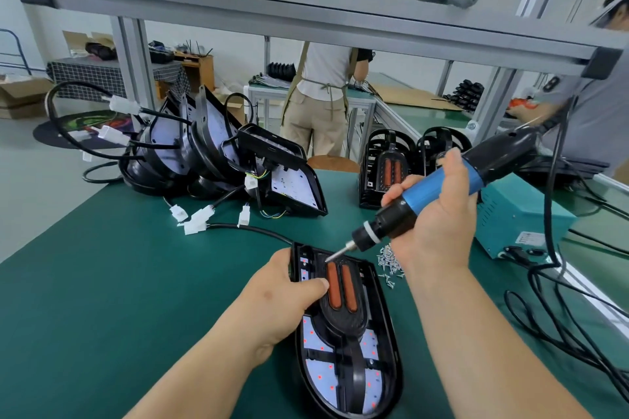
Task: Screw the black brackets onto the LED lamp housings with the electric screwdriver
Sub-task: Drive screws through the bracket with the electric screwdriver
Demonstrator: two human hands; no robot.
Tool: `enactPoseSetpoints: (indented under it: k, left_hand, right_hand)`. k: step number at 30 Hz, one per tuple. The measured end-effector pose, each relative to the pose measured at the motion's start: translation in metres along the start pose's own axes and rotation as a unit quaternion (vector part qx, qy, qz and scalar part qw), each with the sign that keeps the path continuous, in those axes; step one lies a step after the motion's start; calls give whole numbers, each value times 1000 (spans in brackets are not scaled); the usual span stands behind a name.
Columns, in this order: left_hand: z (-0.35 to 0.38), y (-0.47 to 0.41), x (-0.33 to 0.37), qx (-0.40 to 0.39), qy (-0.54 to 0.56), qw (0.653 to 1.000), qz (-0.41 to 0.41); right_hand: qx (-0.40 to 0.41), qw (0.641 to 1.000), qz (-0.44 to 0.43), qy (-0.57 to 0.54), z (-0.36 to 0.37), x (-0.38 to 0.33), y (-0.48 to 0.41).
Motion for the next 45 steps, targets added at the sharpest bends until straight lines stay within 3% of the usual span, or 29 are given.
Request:
enactPoseSetpoints:
  k: [6,14,16,20,24,32,36,39,41,43,45]
  left_hand:
    - [1,1,2,-8,2,1000,-4]
    - [1,2,4,-13,13,1000,6]
    - [-2,3,5,8,-17,999,31]
    - [-29,9,20,125,-178,973,82]
    - [-50,7,27,181,-252,945,101]
    - [-38,1,10,66,-366,927,38]
    - [-41,0,12,76,-315,944,56]
    - [-53,3,18,143,-273,949,62]
    - [-53,4,20,155,-287,943,64]
    - [-50,6,20,150,-307,938,61]
    - [-49,6,18,144,-311,938,54]
  right_hand:
    - [100,986,105,83,-55,-26,-5]
    - [136,911,234,310,-134,-32,24]
    - [122,890,237,371,-147,-31,23]
    - [81,837,212,498,-159,-33,14]
    - [51,754,159,636,-153,-35,7]
    - [20,557,128,820,-144,-29,4]
    - [-11,461,133,877,-139,-44,10]
    - [-35,447,70,891,-112,-70,24]
    - [-87,466,3,881,-80,-66,45]
    - [-180,495,29,849,-59,-31,72]
    - [-240,494,93,830,-57,11,92]
Point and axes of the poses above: each hand's wrist, its own y-axis away from the middle knuckle, its own z-axis out of the palm, x = y × z, the point moved 8 cm from there along -y, towards the middle knuckle, and after that the axes turned 2 degrees about y, right-handed, at the moved point
